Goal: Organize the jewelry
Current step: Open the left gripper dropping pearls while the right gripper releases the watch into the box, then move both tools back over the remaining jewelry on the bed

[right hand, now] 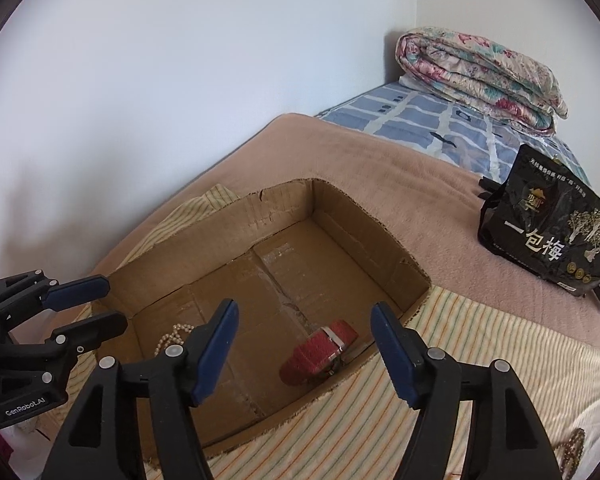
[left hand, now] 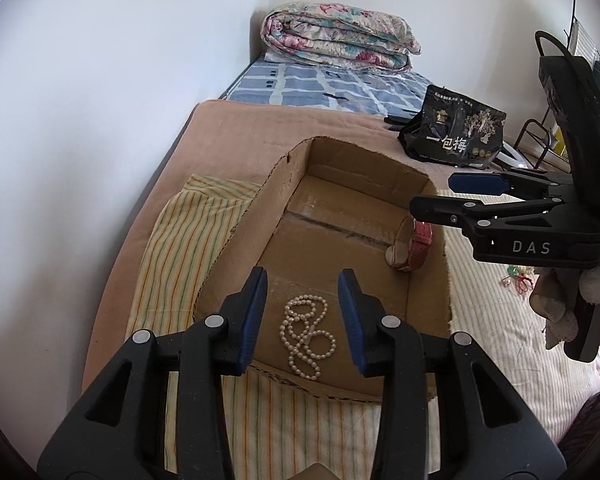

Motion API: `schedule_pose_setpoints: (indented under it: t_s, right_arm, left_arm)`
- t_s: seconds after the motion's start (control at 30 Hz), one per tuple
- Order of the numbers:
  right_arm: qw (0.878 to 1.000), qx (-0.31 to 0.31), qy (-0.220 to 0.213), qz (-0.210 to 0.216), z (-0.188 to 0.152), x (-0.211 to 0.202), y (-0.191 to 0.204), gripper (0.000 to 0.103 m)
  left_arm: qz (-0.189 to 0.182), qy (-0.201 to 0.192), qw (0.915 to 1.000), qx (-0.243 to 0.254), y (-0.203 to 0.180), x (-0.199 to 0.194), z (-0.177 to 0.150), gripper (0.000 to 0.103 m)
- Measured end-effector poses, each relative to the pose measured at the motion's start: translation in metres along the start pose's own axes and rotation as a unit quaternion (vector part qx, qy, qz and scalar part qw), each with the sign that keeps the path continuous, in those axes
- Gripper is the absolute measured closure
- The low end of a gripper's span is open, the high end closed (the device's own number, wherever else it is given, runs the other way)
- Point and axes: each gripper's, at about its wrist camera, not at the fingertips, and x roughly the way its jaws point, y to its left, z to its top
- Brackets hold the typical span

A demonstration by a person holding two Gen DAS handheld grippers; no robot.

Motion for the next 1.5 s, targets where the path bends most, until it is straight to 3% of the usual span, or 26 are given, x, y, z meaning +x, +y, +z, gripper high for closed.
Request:
schedule_pose_setpoints:
  t_s: [0.3, 0.5, 0.7, 0.83, 0.97, 1.03, 1.5]
  right_arm:
    - [1.000, 0.007, -0.019, -0.006, -0.008, -0.032, -0.015, 0.028]
    - [0.999, 0.011, -0.038, -0.019, -0.017, -0.060, -0.029, 0.020]
    - [0.997, 0.010, -0.056, -0.047, -0.033, -0.094, -0.049, 0.009]
    - [0.996, 0.002, -0.061, -0.072, -0.048, -0.113, -0.064, 0.009]
    - [0.994, 0.004, -0.061, -0.093, -0.067, -0.131, -0.084, 0.007]
    - [0.993, 0.009, -0.061, -0.100, -0.077, -0.140, -0.095, 0.001]
    - [0.981, 0.081, -0.047, -0.167, -0.139, -0.183, -0.191, 0.000]
  left_arm:
    - [0.004, -0.011, 0.9999, 0.008, -0.021, -0.019, 0.003, 0.066]
    - [-0.002, -0.018, 0.9997, 0.015, -0.042, -0.029, 0.006, 0.066]
    - [-0.018, -0.021, 0.9993, 0.024, -0.072, -0.034, 0.007, 0.066]
    - [-0.030, -0.017, 0.9987, 0.036, -0.096, -0.033, 0.007, 0.066]
    - [-0.046, -0.013, 0.9980, 0.041, -0.117, -0.029, 0.004, 0.066]
    - [-0.054, -0.009, 0.9975, 0.045, -0.128, -0.026, 0.002, 0.066]
    - [-0.102, 0.026, 0.9913, 0.079, -0.198, -0.001, -0.009, 0.066]
